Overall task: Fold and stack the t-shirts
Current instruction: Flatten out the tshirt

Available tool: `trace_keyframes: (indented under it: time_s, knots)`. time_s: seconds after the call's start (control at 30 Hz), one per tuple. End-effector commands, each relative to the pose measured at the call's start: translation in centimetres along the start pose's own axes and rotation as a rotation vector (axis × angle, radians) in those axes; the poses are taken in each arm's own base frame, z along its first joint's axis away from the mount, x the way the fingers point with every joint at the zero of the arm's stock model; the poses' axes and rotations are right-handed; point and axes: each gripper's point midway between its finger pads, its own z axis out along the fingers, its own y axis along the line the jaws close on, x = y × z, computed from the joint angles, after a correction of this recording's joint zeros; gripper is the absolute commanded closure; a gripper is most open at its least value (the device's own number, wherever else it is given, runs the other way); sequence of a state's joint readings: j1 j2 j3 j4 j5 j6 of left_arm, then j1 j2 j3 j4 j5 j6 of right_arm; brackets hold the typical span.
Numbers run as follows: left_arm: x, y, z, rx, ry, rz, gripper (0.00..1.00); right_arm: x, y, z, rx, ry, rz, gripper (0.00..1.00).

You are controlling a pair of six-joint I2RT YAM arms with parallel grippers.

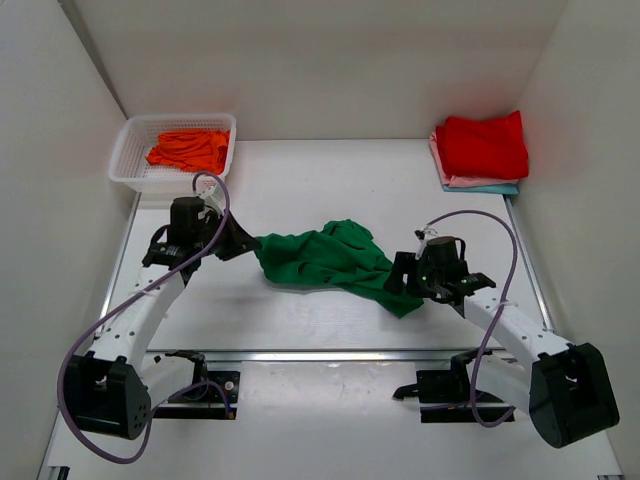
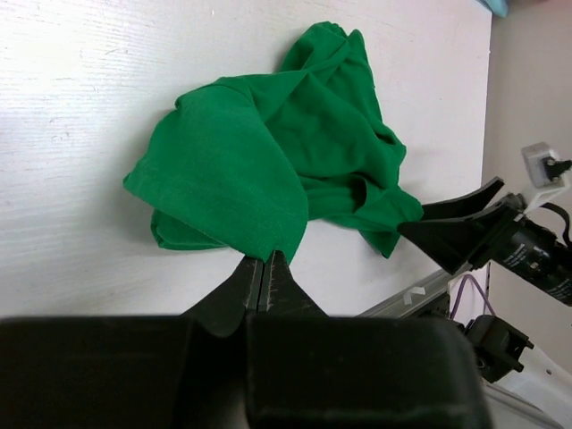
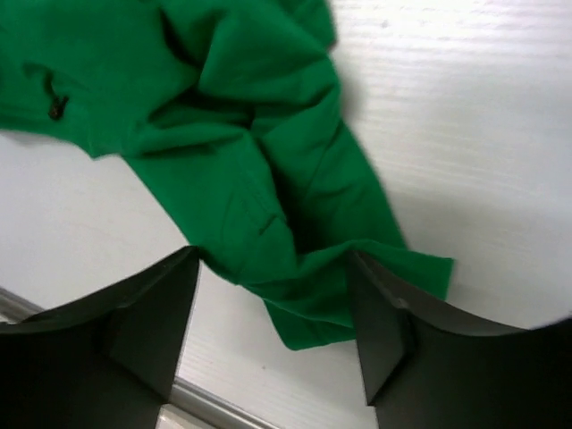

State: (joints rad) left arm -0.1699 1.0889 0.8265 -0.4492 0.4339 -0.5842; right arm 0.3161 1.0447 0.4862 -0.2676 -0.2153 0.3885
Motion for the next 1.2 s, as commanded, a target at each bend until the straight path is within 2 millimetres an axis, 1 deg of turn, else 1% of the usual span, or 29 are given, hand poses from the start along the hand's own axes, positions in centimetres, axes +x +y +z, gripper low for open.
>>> trace_keyframes:
  time_s: [0.0, 0.03, 0.07, 0.1, 0.13, 0.17, 0.2, 0.23, 0.27, 0.3, 0.37, 0.4, 0.43, 0.47, 0.5, 0.53, 0.57, 0.6, 0.63, 0.67, 0.73, 0.83, 0.9, 0.97, 1.0, 1.07, 1.1, 1.13, 1.17]
  knots:
    - [-0.4, -0.5, 0.0, 0.036, -0.027, 0.02, 1.0, 0.0, 1.2, 0.7, -0.036, 0.048, -0.053, 0.39]
    - [-0.1, -0.5, 0.1, 0.041, -0.017, 0.023, 1.0, 0.0, 1.4, 0.9, -0.04, 0.08, -0.059, 0.77]
    - [-0.5, -0.8, -0.1, 0.045, -0.024, 0.023, 1.0, -0.5, 1.7, 0.8, -0.042, 0.08, -0.069, 0.96]
    - [-0.7, -0.7, -0.2, 0.039, -0.03, 0.021, 1.0, -0.7, 1.8, 0.6, -0.037, 0.079, -0.072, 1.0]
    - [-0.9, -0.7, -0.2, 0.036, -0.029, 0.025, 1.0, -1.6, 2.4, -0.2, -0.038, 0.043, -0.092, 1.0]
    - [-1.5, -1.1, -0.4, 0.041, -0.032, 0.036, 1.0, -3.6, 2.9, -1.0, -0.039, -0.01, -0.102, 1.0]
    - [-3.0, -2.1, -0.8, 0.06, -0.062, 0.048, 1.0, -4.9, 3.2, -2.1, -0.03, -0.067, -0.117, 1.0]
    - [-3.8, -2.6, -0.7, 0.071, -0.059, 0.04, 1.0, -7.2, 3.8, -3.5, -0.029, -0.129, -0.136, 0.99]
    - [-5.8, -4.1, -1.1, 0.101, -0.086, 0.053, 1.0, -10.3, 4.9, -5.7, -0.039, -0.216, -0.178, 1.0]
    - [-7.2, -4.8, -1.5, 0.109, -0.115, 0.056, 1.0, -11.8, 5.0, -7.1, -0.029, -0.261, -0.187, 1.0]
    - [-12.3, -9.2, -3.8, 0.177, -0.237, 0.086, 1.0, -17.8, 7.4, -13.5, -0.041, -0.469, -0.268, 1.0]
    - [-14.8, -11.7, -5.7, 0.224, -0.312, 0.114, 1.0, -19.2, 7.7, -15.6, -0.03, -0.535, -0.288, 1.0]
    - [-16.4, -13.0, -6.6, 0.248, -0.357, 0.113, 1.0, -21.5, 8.4, -18.8, -0.014, -0.635, -0.317, 1.0]
    - [-18.3, -15.2, -8.8, 0.29, -0.423, 0.129, 1.0, -23.4, 9.2, -22.2, -0.004, -0.729, -0.345, 1.0]
    - [-20.1, -17.5, -11.2, 0.336, -0.495, 0.158, 1.0, -24.1, 9.6, -23.8, -0.007, -0.764, -0.36, 1.0]
    - [-20.9, -18.6, -12.3, 0.359, -0.529, 0.159, 1.0, -25.6, 10.0, -27.1, 0.0, -0.841, -0.377, 1.0]
    - [-22.1, -20.7, -15.0, 0.396, -0.587, 0.19, 1.0, -27.1, 10.3, -29.9, 0.022, -0.911, -0.392, 1.0]
    - [-23.1, -22.5, -17.5, 0.421, -0.643, 0.215, 1.0, -27.5, 11.6, -32.8, -0.013, -0.967, -0.424, 1.0]
    - [-23.3, -23.4, -18.4, 0.434, -0.653, 0.23, 1.0, -27.7, 11.2, -34.2, 0.001, -0.982, -0.43, 1.0]
    - [-23.7, -25.0, -20.5, 0.466, -0.686, 0.248, 1.0, -28.6, 11.1, -36.5, 0.03, -1.033, -0.438, 1.0]
    - [-23.8, -27.8, -24.4, 0.548, -0.725, 0.278, 1.0, -28.5, 13.9, -40.6, -0.017, -1.125, -0.486, 1.0]
    - [-23.9, -28.9, -26.7, 0.581, -0.764, 0.283, 1.0, -28.9, 15.3, -44.6, -0.004, -1.217, -0.52, 1.0]
    - [-24.3, -28.8, -26.4, 0.583, -0.764, 0.274, 1.0, -29.1, 15.7, -45.9, 0.003, -1.247, -0.512, 1.0]
    - [-24.6, -28.1, -24.0, 0.582, -0.71, 0.255, 1.0, -29.8, 15.6, -45.2, 0.004, -1.232, -0.521, 1.0]
    - [-24.7, -27.9, -22.7, 0.599, -0.673, 0.246, 1.0, -30.1, 15.4, -44.2, 0.002, -1.211, -0.524, 1.0]
    - [-24.6, -26.9, -18.9, 0.63, -0.585, 0.194, 1.0, -31.3, 13.8, -40.1, 0.012, -1.132, -0.502, 1.0]
    - [-24.7, -26.3, -16.7, 0.64, -0.53, 0.178, 1.0, -31.9, 13.3, -39.2, 0.024, -1.123, -0.503, 1.0]
    - [-24.5, -25.6, -14.1, 0.667, -0.457, 0.152, 1.0, -32.3, 12.1, -36.8, 0.044, -1.073, -0.495, 0.99]
    - [-24.2, -25.9, -12.7, 0.702, -0.418, 0.143, 1.0, -32.9, 11.0, -34.9, 0.059, -1.037, -0.486, 1.0]
